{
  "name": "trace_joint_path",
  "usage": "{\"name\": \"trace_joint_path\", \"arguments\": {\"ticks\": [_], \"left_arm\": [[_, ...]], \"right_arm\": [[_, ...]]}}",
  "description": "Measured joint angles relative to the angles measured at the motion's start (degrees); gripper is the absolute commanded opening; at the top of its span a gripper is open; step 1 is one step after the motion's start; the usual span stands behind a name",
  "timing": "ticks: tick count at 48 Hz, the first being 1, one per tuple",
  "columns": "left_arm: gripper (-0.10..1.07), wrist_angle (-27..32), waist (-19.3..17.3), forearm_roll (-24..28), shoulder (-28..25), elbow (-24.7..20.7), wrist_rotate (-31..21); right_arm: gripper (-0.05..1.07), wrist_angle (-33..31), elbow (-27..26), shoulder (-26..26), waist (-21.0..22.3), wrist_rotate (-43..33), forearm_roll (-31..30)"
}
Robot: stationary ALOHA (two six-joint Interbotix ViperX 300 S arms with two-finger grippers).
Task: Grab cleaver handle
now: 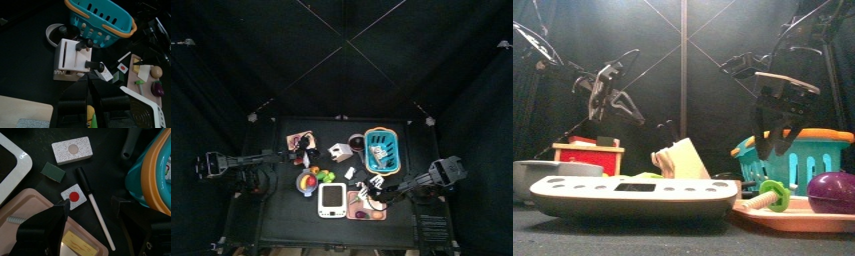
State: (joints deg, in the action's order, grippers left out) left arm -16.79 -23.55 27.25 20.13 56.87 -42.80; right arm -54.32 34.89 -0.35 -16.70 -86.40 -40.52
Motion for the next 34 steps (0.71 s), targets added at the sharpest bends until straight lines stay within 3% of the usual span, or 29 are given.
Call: {"name": "trace_joint_path", "arguments": {"ticks": [15,29,34], "left_arm": [[0.44,0.00,0.00,0.00,0.00,0.09,0.00],[0.44,0.18,0.00,0.00,0.00,0.09,0.00],[0.44,0.26,0.00,0.00,0.00,0.09,0.09]], "right_arm": [[0.97,1.67,-2.37,-0.53,-0.44,1.41,6.24],[0.97,-0.53,-4.13,-0.97,-2.11,20.21,24.08],[0.97,-2.55,-4.39,-0.97,-3.78,23.20,27.33]]}}
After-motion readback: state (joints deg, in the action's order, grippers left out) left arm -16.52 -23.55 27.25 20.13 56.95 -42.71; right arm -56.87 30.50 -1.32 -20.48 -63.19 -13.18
